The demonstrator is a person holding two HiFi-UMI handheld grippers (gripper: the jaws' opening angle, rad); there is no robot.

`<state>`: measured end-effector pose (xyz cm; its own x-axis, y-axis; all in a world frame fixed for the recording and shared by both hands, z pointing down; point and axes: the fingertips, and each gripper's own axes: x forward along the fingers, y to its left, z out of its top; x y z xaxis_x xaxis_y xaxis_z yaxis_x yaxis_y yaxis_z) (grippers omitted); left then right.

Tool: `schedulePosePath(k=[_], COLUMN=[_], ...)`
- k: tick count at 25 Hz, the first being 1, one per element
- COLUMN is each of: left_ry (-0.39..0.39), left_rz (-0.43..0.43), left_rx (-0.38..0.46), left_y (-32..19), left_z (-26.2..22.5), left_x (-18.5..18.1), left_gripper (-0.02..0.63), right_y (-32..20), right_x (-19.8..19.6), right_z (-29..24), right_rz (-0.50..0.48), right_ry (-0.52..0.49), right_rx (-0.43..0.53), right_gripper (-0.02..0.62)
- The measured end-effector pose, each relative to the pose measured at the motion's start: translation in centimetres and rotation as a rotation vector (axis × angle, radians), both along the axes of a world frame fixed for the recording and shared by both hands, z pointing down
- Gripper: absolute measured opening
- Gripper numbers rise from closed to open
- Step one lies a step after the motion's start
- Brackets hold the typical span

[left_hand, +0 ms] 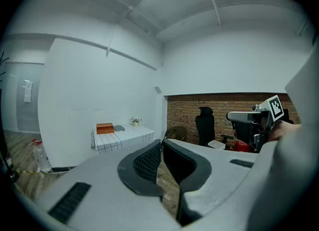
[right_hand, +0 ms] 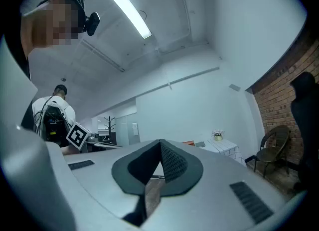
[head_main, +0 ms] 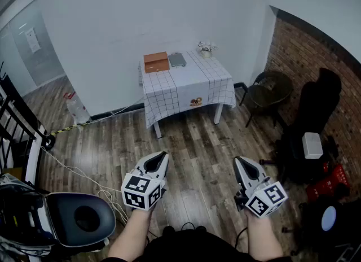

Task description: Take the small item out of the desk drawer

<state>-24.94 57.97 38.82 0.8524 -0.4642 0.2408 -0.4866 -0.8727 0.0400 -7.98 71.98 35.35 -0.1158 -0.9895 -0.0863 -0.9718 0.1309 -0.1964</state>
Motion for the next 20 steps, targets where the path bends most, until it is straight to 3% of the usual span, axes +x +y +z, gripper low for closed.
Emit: schedulePosePath(k=[6, 20], left_ry=[-0.015, -0.009], left_rz=[-0.064, -0.093], left_rx=[0.012, -0.021], left_y=[0.7, 1.8], left_z=[0.7, 2.3], left_x=[1.9, 5.5], left_gripper=[0.025, 0.025], right_y=[0.3, 1.3], right_x=[1.7, 3.9], right_z=[0.5, 2.8], right_rz=[0.045, 0.037], right_ry=[0.013, -0.002], right_rx=[-0.001, -0.077], right_gripper=[0.004, 0.005])
